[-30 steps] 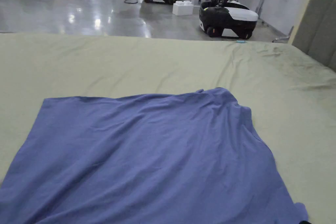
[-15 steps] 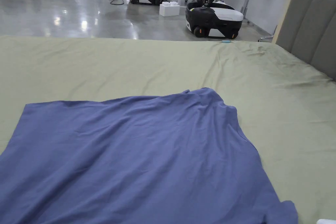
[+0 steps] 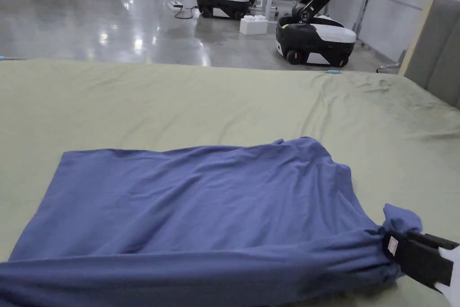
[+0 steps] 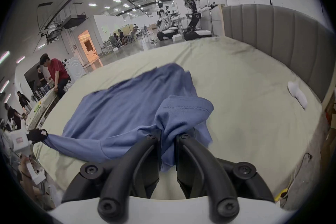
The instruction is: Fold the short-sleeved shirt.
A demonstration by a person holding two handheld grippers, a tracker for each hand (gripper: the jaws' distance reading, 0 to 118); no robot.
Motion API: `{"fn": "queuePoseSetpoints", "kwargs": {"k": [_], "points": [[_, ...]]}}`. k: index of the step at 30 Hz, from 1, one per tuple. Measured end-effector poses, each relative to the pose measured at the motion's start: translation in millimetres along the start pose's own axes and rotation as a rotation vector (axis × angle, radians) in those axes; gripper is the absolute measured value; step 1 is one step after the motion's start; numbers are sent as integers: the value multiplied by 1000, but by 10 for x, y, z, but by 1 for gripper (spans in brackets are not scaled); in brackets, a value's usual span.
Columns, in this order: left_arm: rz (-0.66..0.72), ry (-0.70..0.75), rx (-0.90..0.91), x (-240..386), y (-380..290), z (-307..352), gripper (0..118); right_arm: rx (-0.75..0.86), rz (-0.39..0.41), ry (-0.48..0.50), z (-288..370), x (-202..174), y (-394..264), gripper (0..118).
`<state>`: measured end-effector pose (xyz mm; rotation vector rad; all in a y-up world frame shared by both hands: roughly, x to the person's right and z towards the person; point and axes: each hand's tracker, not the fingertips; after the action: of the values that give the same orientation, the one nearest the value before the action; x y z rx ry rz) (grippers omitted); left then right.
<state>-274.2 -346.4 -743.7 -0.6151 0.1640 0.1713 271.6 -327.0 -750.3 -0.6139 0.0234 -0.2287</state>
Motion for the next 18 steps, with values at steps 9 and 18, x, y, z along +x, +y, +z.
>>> {"fn": "queuePoseSetpoints", "kwargs": {"k": [9, 18], "points": [[-28, 37, -62, 179, 414, -949, 8, -59, -1, -5, -1161, -53, 590, 18], [-104, 81, -108, 359, 590, -1596, 8, -146, -1, -57, -1937, -5, 632, 18]]}}
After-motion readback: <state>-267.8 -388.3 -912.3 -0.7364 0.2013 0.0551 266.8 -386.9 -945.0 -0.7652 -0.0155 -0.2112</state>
